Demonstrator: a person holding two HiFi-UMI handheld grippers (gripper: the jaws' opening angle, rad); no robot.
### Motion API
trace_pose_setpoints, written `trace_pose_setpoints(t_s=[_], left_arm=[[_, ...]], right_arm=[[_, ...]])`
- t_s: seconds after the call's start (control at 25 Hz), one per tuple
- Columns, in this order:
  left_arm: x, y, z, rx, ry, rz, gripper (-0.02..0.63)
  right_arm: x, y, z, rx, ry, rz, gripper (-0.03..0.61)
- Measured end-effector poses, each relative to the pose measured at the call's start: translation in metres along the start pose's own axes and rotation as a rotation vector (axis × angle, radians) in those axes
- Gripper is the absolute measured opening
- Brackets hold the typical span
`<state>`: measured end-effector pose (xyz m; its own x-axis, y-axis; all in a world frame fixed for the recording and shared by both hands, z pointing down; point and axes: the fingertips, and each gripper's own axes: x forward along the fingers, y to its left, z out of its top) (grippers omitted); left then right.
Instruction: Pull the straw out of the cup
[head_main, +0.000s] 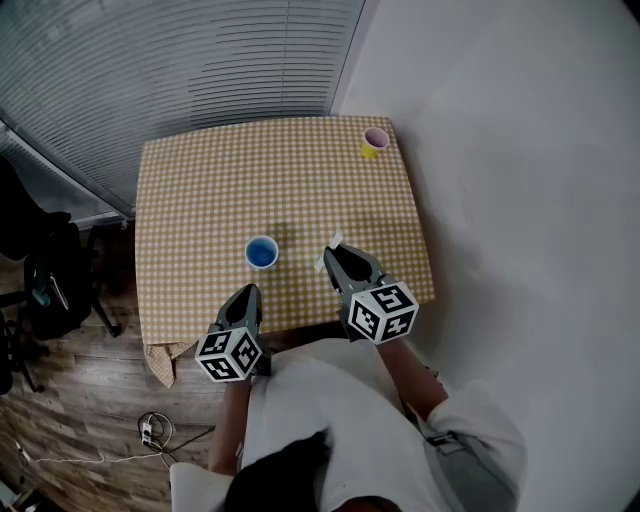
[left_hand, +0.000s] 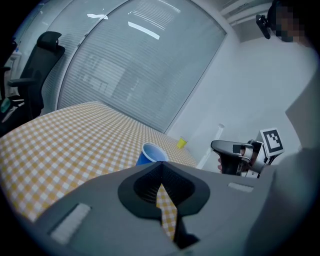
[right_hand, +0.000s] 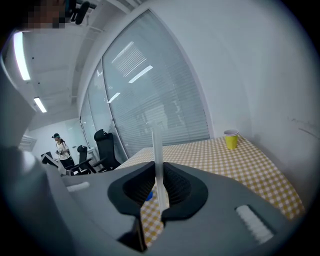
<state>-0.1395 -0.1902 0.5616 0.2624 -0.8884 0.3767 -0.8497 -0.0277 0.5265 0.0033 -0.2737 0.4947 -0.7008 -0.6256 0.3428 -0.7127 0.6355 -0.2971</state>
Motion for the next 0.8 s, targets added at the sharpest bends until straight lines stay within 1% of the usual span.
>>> trace_pose_setpoints(t_s=[0.12,0.28,0.4,0.52,0.6,0.64,0.8], left_arm=[[0.001,-0.006,-0.005,0.001,0.008,-0.018,0.014],[-0.001,-0.011,-0.013,-0.008,0.029,-0.03,0.014],[-0.004,-0.012,-0.017,-0.024,0.034,-0.035,0.014],[-0.009,-0.012,-0.022,-0.039,0.033,-0.038,0.014],[-0.011,-0.013,-0.025,-0.042,0.039,-0.042,0.014],[-0.012,-0.014,-0.026,-0.042,0.042,-0.044,0.014],[-0.014,-0.015,-0.031,-0.05,0.047,-0.045,0.014]], right_arm=[[-0.005,0.0,-0.008,0.006,0.034,0.015,0.055],[-0.01,-0.006,-0.024,0.036,0.101,-0.021,0.057],[-0.012,-0.008,-0.035,0.062,0.128,-0.028,0.057],[-0.015,-0.01,-0.045,0.064,0.158,-0.048,0.057],[-0.017,-0.011,-0.049,0.026,0.179,-0.065,0.057],[-0.018,-0.011,-0.049,-0.01,0.189,-0.077,0.057],[-0.023,-0.016,-0.055,-0.211,0.237,-0.133,0.057]])
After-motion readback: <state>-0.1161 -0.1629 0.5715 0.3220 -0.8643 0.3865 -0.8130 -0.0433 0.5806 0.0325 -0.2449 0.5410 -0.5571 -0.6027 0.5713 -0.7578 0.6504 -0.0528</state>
